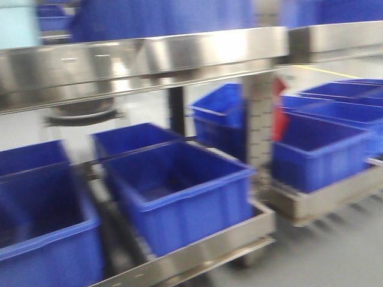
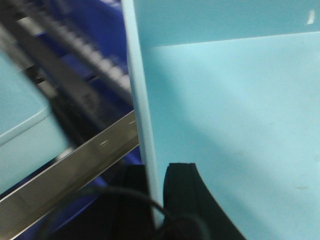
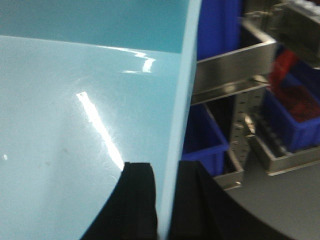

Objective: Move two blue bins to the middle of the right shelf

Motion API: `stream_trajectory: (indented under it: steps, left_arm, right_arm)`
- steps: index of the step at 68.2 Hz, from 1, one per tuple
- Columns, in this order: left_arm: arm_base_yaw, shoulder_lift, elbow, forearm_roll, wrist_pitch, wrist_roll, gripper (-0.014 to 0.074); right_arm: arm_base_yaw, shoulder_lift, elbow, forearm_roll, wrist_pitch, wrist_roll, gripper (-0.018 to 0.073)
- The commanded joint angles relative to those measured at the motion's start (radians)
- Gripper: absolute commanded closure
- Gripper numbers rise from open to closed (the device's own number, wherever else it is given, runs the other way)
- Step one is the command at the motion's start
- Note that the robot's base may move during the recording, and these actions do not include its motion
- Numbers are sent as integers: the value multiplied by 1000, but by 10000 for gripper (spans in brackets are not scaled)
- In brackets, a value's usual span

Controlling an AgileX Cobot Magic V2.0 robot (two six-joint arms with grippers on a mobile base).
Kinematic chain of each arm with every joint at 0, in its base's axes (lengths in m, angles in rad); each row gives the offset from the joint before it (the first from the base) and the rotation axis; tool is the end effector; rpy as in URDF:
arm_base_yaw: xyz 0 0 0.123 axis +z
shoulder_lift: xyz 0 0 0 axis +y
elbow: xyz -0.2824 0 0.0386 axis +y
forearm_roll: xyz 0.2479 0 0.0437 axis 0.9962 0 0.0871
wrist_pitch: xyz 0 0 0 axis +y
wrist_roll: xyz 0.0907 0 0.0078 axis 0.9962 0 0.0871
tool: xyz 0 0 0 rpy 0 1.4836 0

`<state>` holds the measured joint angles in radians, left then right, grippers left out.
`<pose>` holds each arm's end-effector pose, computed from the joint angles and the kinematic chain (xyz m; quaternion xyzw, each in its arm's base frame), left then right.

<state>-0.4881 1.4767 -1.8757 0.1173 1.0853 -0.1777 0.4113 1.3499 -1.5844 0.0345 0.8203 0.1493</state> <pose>0.2678 -0.1315 0.4934 0.1364 0.8722 -0.0969 0.4597 0.2618 0.1167 0.4635 -0.1086 0.8527 0.1575 0.4861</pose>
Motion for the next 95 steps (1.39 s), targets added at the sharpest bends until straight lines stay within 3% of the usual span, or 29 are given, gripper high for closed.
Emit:
stream_trajectory:
  steps: [1, 95]
  left_arm:
    - [-6, -11, -11, -21, -57, 10, 707]
    - [-6, -11, -11, -21, -57, 10, 707]
  right_arm:
    - [2, -13, -12, 29, -51, -16, 712]
    - [2, -13, -12, 29, -51, -16, 712]
